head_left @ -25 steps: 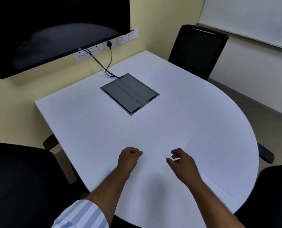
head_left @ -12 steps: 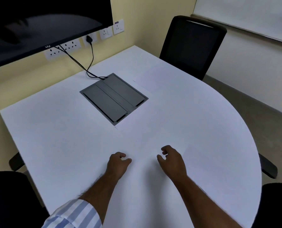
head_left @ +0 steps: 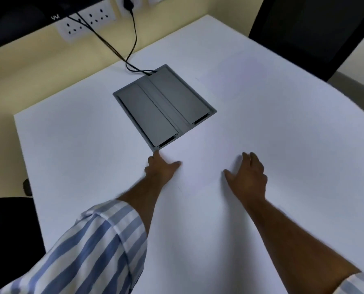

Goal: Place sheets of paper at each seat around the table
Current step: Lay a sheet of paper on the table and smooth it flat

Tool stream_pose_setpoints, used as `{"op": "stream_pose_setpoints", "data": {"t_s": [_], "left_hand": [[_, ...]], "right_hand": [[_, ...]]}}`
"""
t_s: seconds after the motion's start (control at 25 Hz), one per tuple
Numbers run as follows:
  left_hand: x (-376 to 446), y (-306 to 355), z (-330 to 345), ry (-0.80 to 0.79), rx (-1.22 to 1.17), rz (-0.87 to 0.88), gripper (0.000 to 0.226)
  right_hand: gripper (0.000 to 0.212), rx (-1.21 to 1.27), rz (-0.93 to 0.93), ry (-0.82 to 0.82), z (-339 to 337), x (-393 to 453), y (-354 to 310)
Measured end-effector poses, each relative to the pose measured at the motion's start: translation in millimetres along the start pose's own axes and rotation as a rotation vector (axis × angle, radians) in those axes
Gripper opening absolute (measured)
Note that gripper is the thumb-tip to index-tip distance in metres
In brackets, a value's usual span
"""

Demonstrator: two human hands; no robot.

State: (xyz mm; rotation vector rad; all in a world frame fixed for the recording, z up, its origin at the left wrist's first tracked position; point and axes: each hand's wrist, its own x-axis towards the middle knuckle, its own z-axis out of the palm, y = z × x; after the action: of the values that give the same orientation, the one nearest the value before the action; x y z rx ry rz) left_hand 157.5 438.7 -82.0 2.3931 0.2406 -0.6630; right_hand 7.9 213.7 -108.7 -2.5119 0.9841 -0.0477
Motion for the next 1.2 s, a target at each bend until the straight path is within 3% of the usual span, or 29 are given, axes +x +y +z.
{"op": "stream_pose_setpoints", "data": {"t_s": [0.24,0.44,0.6,0.72,0.92,1.12,1.2], "left_hand": [[3,5,10,0.149,0.083,-0.024,0.099],[2,5,9,0.208,-0.068,-0.022,0.087],[10,5,4,0.252,-0.201,-0.057,0.053],[18,1,1,0.273,-0.181,-0.017,0.026],[1,3,-9,0.286,-0.317,0.106,0.017],[-35,6,-29,0.339,-0.490,0.261,0.018],[-57,8,-43,0.361,-0.578,0.317,0.021]], "right_hand": [[0.102,-0.057,0.011,0.073,21,14,-7],[0.102,-0.047,0.015,0.074,24,16,-11],[0.100,0.015,-0.016,0.093,21,13,-8],[0.094,0.051,-0.079,0.129,18,7,-1],[0.085,0.134,-0.128,0.143,18,-5,1],[0.066,0.416,-0.042,0.176,10,-29,-28],[0.054,0.623,0.117,0.215,7,-45,-44]]}}
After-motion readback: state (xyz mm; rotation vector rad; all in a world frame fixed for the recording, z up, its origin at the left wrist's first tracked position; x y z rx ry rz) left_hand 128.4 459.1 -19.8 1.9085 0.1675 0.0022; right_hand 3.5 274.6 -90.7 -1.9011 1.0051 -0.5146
